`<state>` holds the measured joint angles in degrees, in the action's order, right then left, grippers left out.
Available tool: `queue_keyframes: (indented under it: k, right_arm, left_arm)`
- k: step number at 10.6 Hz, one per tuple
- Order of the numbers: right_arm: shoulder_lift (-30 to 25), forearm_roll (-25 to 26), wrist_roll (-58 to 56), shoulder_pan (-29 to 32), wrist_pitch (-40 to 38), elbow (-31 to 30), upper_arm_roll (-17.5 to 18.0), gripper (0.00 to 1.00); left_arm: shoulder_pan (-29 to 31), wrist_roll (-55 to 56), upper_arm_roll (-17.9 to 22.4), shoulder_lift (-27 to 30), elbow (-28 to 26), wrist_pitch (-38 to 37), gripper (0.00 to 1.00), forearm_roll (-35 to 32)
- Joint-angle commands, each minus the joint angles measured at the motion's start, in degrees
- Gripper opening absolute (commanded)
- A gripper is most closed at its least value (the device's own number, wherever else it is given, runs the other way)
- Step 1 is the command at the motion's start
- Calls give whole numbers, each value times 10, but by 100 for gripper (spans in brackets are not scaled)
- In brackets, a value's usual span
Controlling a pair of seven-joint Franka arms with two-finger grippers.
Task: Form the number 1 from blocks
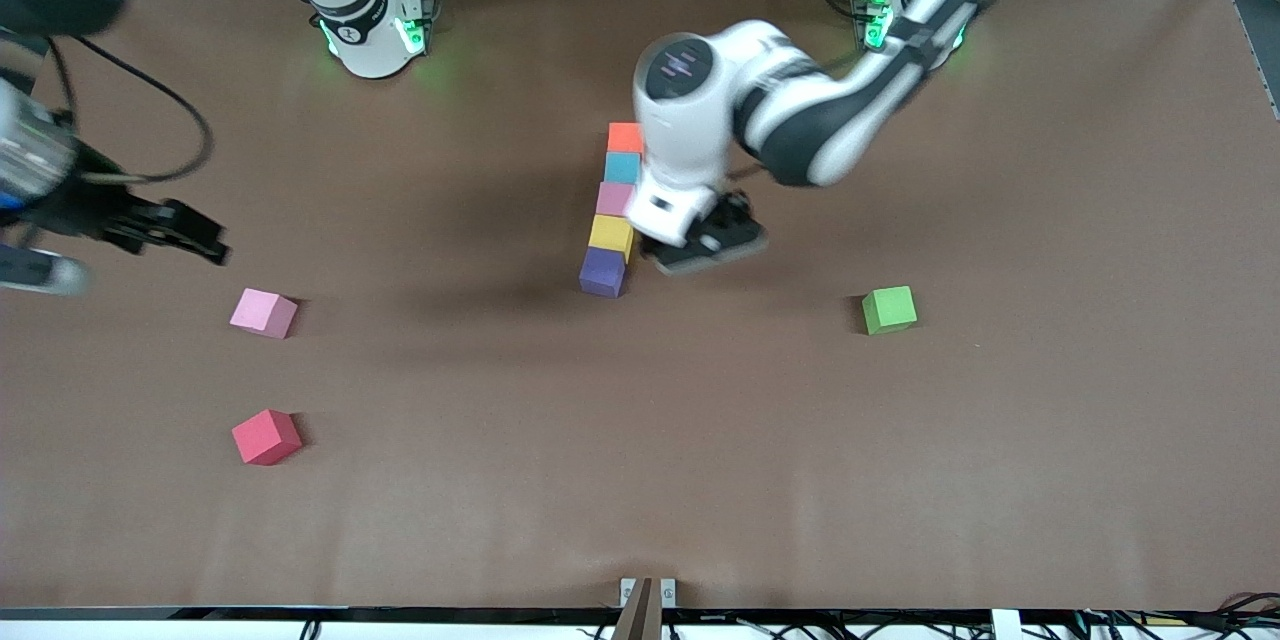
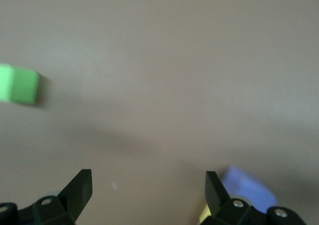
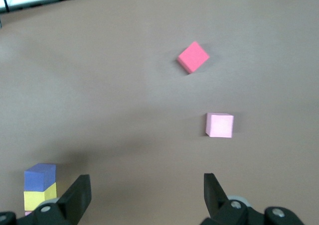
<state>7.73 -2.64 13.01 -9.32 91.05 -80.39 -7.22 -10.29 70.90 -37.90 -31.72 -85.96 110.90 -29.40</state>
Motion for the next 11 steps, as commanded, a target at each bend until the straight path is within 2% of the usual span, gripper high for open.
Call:
queue_keyframes:
  k: [1,3,5,7,10,11]
  right_arm:
    - [-46,2,13,33,-25,-19,15,100]
    - [-73,2,12,48,-23,-55,15,100]
    - [-68,2,11,50,-24,-54,16,100]
    - [-66,2,12,47,-24,-53,16,100]
    - [-65,2,12,45,-24,-52,16,100]
    - [-65,1,11,45,-24,-53,16,100]
  left_arm:
    - [84,-53,-6,23,-5,-12,100,15]
    - [138,-89,-4,23,-4,-12,100,8]
    - [186,-123,-7,33,-6,-13,100,16]
    - [193,-166,3,52,-22,-35,100,24]
    - [123,-295,143,107,-43,-38,100,146]
    - [118,-343,172,132,-58,-38,100,182]
